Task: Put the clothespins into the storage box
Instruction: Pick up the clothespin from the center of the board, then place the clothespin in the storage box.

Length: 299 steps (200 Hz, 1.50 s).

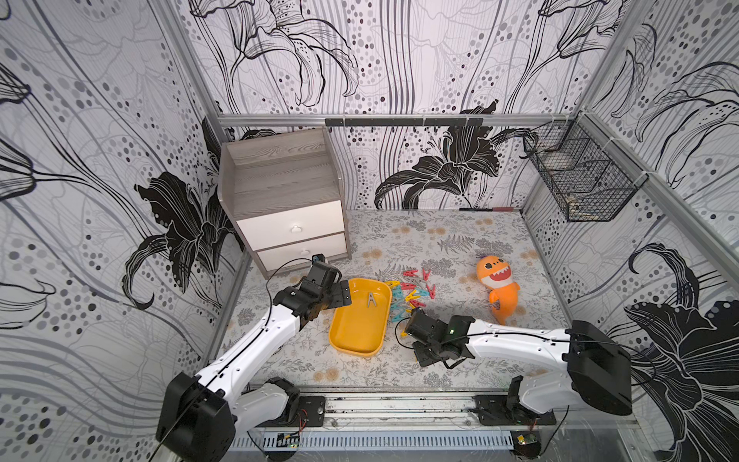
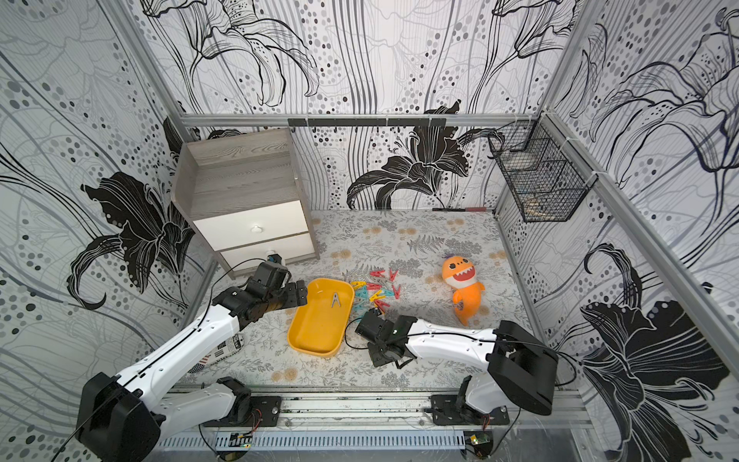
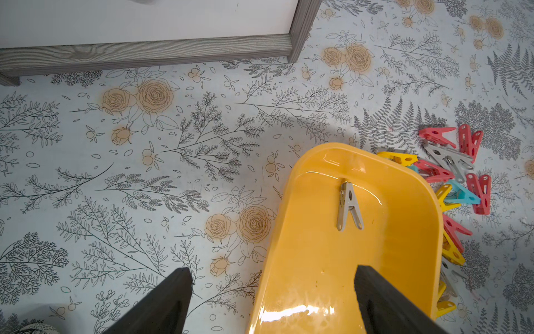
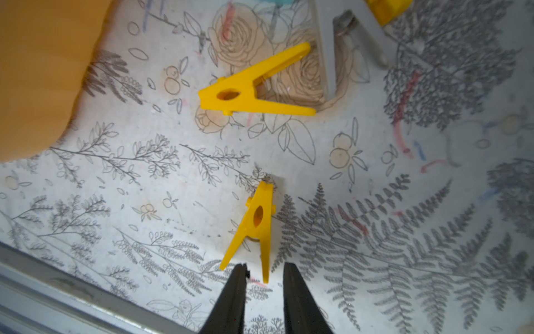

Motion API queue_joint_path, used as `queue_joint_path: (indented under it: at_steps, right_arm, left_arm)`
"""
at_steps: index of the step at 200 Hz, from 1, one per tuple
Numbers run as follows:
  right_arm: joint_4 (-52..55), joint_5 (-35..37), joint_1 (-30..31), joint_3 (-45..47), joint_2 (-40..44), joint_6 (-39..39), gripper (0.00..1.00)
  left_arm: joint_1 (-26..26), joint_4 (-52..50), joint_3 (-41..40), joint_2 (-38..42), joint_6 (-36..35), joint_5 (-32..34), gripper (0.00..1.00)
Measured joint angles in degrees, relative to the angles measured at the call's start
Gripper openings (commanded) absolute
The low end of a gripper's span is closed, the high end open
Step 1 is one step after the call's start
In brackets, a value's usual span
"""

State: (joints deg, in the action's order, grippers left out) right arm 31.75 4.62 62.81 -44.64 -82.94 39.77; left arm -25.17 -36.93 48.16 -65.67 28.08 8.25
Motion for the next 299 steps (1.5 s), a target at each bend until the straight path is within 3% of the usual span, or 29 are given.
queue_joint_path:
  at_steps: [55,98,137,178,207,258,299]
  right_arm:
    - [-1.8,0.9,0.1,0.9,-2.5,0.2,0.04]
    - [2.5,3.3,0.1,-1.9,1.3,-0.3,0.02]
    - [6.3,7.0,0.0,-15.2,2.5,-4.2,0.02]
    - [5.2,7.6,-0.2,-34.3,-11.7,-11.0,0.01]
    - [4.5,7.0,-0.2,-43.4,-25.3,-14.7,0.01]
    - [5.2,3.7,-2.2,-50.6,-37.1,-17.4,0.01]
    - [5.0,2.3,-4.6,-53.4,-40.8,-18.0,0.00]
  left_arm:
    - [0.0,0.0,0.0,0.0,0.4,1.5,0.93]
    - [0.0,-0.2,0.0,0.0,0.8,2.9,0.94]
    - [0.0,-0.2,0.0,0.0,2.2,4.6,0.97]
    - [0.7,-0.4,0.0,0.8,5.8,7.5,0.99]
    - [6.0,0.3,-0.6,4.7,8.0,7.2,1.00]
    - [18.9,1.5,-4.4,10.1,10.1,3.9,1.00]
    - [20.8,2.4,-5.7,10.9,11.0,0.6,0.99]
